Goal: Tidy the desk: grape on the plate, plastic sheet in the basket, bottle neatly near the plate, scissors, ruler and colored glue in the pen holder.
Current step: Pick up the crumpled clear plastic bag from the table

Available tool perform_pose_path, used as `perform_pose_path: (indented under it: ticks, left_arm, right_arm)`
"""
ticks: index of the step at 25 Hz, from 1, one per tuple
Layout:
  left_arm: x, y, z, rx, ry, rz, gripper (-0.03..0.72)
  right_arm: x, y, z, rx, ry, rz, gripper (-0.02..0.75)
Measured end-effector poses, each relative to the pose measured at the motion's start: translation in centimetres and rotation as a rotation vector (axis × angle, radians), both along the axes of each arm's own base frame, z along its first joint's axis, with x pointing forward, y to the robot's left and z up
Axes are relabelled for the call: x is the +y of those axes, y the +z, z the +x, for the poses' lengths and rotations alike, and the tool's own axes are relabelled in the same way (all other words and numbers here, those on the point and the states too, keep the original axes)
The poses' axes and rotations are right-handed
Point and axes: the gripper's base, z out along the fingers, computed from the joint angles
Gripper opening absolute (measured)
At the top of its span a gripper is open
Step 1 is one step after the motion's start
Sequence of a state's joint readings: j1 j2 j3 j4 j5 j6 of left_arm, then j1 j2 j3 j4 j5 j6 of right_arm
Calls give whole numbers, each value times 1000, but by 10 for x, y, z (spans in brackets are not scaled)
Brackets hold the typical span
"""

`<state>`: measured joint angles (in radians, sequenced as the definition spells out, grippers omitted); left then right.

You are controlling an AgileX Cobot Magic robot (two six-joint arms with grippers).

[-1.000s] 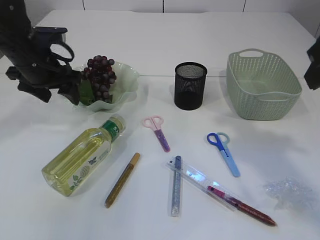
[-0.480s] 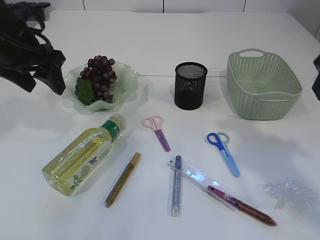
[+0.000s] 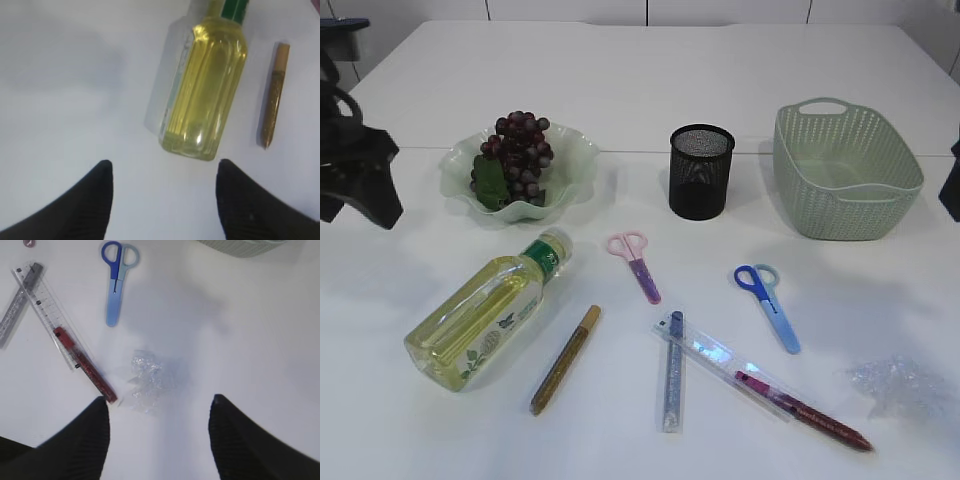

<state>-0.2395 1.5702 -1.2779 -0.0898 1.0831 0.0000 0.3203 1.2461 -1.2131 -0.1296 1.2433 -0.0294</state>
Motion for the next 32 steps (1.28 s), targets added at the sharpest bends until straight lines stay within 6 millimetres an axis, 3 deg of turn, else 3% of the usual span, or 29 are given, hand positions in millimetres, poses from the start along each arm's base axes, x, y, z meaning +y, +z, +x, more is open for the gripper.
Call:
perform_pose_path:
  ticks: [7, 12, 18, 32]
  left_arm:
    - [10, 12, -41, -30, -18, 2, 468]
    - [13, 27, -57, -76, -20, -17, 468]
    - [14, 30, -60, -85, -20, -21, 468]
    - [14, 29, -62, -58, -24, -17, 468]
  right_arm:
    - [-4, -50, -13, 174, 8, -53, 496]
    - [-7, -88, -21, 225, 23, -78, 559]
    - [-4, -108, -7, 219, 32, -102, 587]
    - [5, -181, 31, 366, 14, -180, 587]
